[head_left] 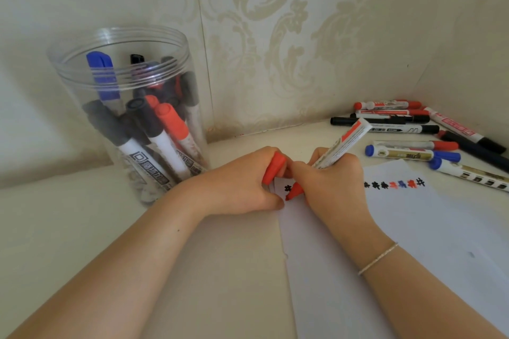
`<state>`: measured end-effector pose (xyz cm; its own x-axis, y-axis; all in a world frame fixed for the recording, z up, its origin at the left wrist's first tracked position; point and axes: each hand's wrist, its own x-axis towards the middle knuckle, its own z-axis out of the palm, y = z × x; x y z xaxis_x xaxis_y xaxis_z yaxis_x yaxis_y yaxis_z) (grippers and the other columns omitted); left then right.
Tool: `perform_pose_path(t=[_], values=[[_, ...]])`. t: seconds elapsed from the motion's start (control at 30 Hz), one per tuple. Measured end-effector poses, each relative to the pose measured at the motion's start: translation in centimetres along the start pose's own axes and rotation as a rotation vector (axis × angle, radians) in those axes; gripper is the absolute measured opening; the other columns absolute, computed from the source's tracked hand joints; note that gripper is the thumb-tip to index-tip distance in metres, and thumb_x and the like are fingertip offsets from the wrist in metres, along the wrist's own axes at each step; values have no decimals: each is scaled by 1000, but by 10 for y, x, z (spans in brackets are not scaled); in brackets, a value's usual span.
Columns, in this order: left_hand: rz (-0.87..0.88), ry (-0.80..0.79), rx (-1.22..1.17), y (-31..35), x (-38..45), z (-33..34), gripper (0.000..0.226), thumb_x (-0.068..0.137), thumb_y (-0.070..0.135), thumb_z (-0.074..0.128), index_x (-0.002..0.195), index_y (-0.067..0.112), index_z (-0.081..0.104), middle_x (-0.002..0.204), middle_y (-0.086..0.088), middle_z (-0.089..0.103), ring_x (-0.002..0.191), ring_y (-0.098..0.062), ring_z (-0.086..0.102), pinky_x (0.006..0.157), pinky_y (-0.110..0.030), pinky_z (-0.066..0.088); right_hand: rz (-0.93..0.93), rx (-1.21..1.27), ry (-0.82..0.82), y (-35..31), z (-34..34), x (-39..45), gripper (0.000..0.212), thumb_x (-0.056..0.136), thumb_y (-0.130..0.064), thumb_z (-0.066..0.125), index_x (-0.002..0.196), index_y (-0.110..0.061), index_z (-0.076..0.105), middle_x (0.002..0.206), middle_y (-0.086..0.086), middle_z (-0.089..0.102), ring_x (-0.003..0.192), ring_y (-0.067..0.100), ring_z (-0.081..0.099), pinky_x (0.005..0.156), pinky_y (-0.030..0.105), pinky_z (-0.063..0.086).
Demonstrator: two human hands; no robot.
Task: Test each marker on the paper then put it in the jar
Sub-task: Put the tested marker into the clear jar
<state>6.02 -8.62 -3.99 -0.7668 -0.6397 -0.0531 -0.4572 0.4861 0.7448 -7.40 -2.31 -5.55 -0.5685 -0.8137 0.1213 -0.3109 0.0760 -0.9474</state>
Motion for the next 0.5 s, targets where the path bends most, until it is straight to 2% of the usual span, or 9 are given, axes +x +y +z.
perform_pose_path(t=[0.07,0.17,0.23,0.37,0.5], values=[[0,1,7,0,1,0,46,73,8,73,112,21,54,104,11,60,94,1,59,84,-25,50,-38,-36,18,0,1,-1,36,71,-4,61,52,-12,32,46,2,36,42,8,28,37,15,27],[7,-13,-14,-3,-1,-1,47,74,7,73,114,22,53,109,15,59,96,8,56,84,-14,46,-71,-75,53,0,4,-2,35,74,-4,58,55,-12,29,48,-1,30,47,12,28,39,18,26],[7,-18,-32,-4,-2,-1,47,75,6,73,114,23,53,112,15,59,101,9,55,86,-13,46,-38,-47,61,1,3,-1,31,73,-4,59,56,-9,33,49,3,35,49,15,32,41,21,29],[22,-13,-34,-5,-2,-1,45,74,6,73,110,25,53,100,21,55,84,20,52,71,-2,38,0,-11,31,-1,4,-3,23,72,-4,60,58,-6,42,48,7,43,39,10,35,37,17,32],[23,0,-20,-5,-1,0,45,73,6,73,110,23,54,101,17,57,87,13,54,73,-5,40,3,-22,9,-1,4,-2,35,71,-4,61,54,-11,32,47,4,35,39,8,26,35,16,27]])
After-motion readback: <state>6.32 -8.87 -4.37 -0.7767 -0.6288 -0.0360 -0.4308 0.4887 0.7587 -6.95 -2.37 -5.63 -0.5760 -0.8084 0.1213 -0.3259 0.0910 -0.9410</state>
